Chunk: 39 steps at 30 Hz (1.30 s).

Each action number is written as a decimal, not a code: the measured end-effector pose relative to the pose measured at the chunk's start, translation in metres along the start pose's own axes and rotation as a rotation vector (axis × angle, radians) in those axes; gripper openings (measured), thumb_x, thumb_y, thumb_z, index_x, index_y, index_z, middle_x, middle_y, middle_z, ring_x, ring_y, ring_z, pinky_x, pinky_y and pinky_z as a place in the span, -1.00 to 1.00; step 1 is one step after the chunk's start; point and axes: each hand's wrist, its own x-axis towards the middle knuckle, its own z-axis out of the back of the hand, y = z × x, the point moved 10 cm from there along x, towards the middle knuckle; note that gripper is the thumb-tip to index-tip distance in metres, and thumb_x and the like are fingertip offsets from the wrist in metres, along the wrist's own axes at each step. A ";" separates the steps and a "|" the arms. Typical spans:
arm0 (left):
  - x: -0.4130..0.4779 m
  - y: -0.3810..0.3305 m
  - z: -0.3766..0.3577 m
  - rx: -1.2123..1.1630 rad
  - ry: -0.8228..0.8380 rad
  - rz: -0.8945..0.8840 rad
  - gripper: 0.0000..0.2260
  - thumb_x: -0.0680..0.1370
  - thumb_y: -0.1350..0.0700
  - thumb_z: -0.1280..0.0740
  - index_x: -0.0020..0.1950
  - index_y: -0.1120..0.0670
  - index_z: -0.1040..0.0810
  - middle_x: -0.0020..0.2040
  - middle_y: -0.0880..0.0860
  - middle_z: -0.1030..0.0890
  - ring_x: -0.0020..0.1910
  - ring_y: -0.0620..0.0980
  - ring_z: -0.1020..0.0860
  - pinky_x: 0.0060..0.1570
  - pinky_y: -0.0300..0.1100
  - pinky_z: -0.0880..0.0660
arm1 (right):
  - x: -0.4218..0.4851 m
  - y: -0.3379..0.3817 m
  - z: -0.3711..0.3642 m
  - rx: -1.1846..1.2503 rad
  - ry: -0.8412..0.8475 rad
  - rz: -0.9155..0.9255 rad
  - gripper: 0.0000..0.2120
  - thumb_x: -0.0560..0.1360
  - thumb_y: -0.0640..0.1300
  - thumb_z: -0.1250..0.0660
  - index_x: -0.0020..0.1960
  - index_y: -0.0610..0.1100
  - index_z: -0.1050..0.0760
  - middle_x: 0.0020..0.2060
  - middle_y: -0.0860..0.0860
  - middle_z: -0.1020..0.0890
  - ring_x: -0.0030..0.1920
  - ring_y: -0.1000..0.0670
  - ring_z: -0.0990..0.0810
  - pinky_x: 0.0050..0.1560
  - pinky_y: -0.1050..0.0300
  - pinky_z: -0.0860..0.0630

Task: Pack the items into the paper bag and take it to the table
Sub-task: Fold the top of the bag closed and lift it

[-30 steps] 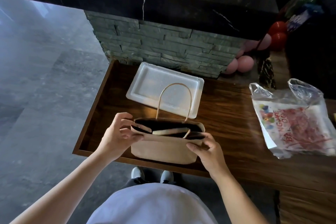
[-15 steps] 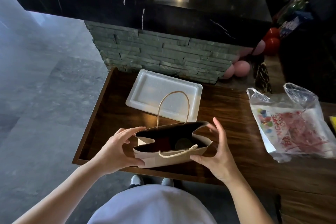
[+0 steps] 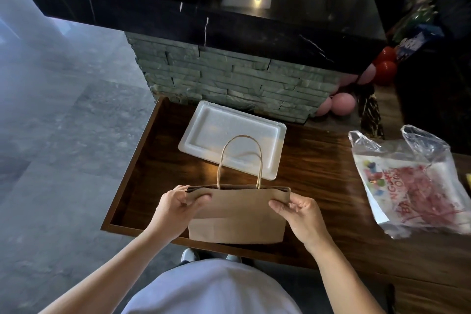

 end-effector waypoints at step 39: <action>-0.021 -0.056 -0.074 0.753 0.225 -0.755 -0.81 0.40 0.03 -0.56 -0.04 0.06 -0.71 -0.09 0.04 -0.63 -0.12 0.08 -0.59 -0.18 -0.04 -0.57 | -0.028 0.052 -0.112 -0.910 -0.022 0.474 -0.87 0.38 -0.23 -0.50 -0.07 -0.15 -0.68 -0.16 -0.07 -0.65 -0.13 -0.11 -0.59 -0.22 0.04 -0.61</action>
